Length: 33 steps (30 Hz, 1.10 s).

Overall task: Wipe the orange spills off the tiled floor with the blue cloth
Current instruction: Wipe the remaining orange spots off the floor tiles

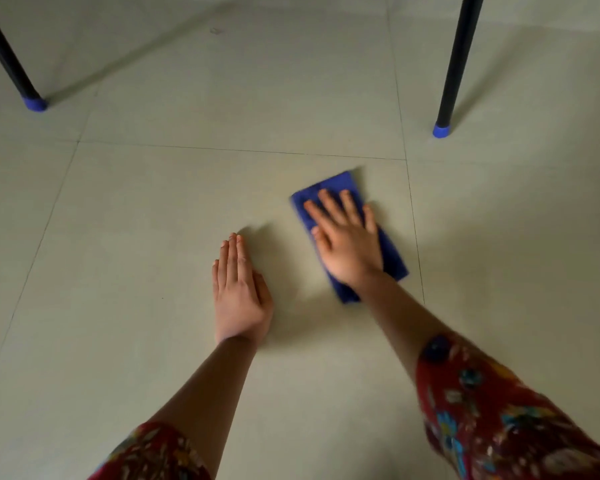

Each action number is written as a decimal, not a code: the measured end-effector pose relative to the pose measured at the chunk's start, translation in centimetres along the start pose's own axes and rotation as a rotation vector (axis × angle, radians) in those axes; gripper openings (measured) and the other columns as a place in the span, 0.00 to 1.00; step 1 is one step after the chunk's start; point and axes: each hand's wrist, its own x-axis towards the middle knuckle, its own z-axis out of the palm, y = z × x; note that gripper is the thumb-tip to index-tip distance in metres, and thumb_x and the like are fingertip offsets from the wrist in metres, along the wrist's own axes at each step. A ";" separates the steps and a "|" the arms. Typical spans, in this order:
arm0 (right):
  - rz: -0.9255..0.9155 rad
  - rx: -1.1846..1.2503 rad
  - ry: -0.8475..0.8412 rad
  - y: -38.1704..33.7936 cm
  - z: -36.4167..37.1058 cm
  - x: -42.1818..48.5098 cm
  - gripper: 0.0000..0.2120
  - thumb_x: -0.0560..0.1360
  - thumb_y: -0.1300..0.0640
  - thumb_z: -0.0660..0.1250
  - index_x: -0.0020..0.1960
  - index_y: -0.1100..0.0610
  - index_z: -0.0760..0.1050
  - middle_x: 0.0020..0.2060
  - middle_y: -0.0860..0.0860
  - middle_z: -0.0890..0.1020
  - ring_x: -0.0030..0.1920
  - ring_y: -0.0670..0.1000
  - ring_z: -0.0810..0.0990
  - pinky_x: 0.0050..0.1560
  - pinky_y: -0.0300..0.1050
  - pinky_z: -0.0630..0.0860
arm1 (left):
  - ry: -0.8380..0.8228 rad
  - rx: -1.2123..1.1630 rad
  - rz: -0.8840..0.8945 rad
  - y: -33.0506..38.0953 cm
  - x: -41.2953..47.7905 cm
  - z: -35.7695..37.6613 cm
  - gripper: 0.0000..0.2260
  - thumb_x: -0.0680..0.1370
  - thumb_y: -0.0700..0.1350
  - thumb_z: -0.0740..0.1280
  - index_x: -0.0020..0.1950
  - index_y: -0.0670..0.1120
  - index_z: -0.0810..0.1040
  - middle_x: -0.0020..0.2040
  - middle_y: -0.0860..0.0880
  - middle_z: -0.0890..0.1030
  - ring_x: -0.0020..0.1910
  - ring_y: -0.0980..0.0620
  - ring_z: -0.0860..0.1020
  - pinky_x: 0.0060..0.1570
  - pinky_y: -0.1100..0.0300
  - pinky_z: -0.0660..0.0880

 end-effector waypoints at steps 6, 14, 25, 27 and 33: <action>-0.185 -0.114 -0.135 6.6 -2.4 -9.6 0.24 0.80 0.44 0.49 0.76 0.39 0.56 0.77 0.41 0.57 0.78 0.49 0.54 0.73 0.57 0.57 | -0.087 0.124 0.128 0.5 -0.2 -0.5 0.29 0.77 0.51 0.52 0.77 0.43 0.59 0.78 0.47 0.59 0.78 0.49 0.55 0.76 0.52 0.47; 0.138 -0.039 0.050 4.8 -0.9 -2.1 0.24 0.79 0.45 0.51 0.73 0.44 0.67 0.74 0.47 0.67 0.74 0.56 0.65 0.70 0.63 0.60 | -0.134 0.202 0.298 0.7 -0.2 -0.4 0.26 0.78 0.55 0.54 0.73 0.45 0.68 0.76 0.48 0.65 0.76 0.47 0.59 0.75 0.49 0.53; 0.701 -0.018 -0.012 20.6 -5.9 -9.8 0.24 0.82 0.43 0.48 0.78 0.42 0.54 0.79 0.45 0.54 0.79 0.53 0.50 0.75 0.63 0.48 | -0.294 0.155 0.491 7.2 -7.3 2.4 0.25 0.79 0.55 0.55 0.73 0.47 0.69 0.74 0.49 0.67 0.74 0.48 0.65 0.72 0.54 0.61; 0.721 -0.009 -0.030 19.7 -5.5 -5.9 0.24 0.83 0.44 0.47 0.78 0.42 0.52 0.79 0.44 0.51 0.79 0.54 0.47 0.75 0.63 0.44 | -0.324 0.204 0.527 8.2 -8.3 3.0 0.25 0.79 0.57 0.54 0.75 0.50 0.66 0.76 0.51 0.64 0.76 0.49 0.61 0.73 0.53 0.59; 0.050 -0.035 -0.123 12.4 -4.4 -9.6 0.24 0.80 0.41 0.47 0.76 0.40 0.60 0.77 0.44 0.60 0.77 0.52 0.57 0.74 0.59 0.54 | -0.364 0.203 0.461 9.0 -8.4 3.1 0.28 0.77 0.61 0.52 0.74 0.53 0.67 0.76 0.54 0.64 0.76 0.50 0.59 0.73 0.52 0.60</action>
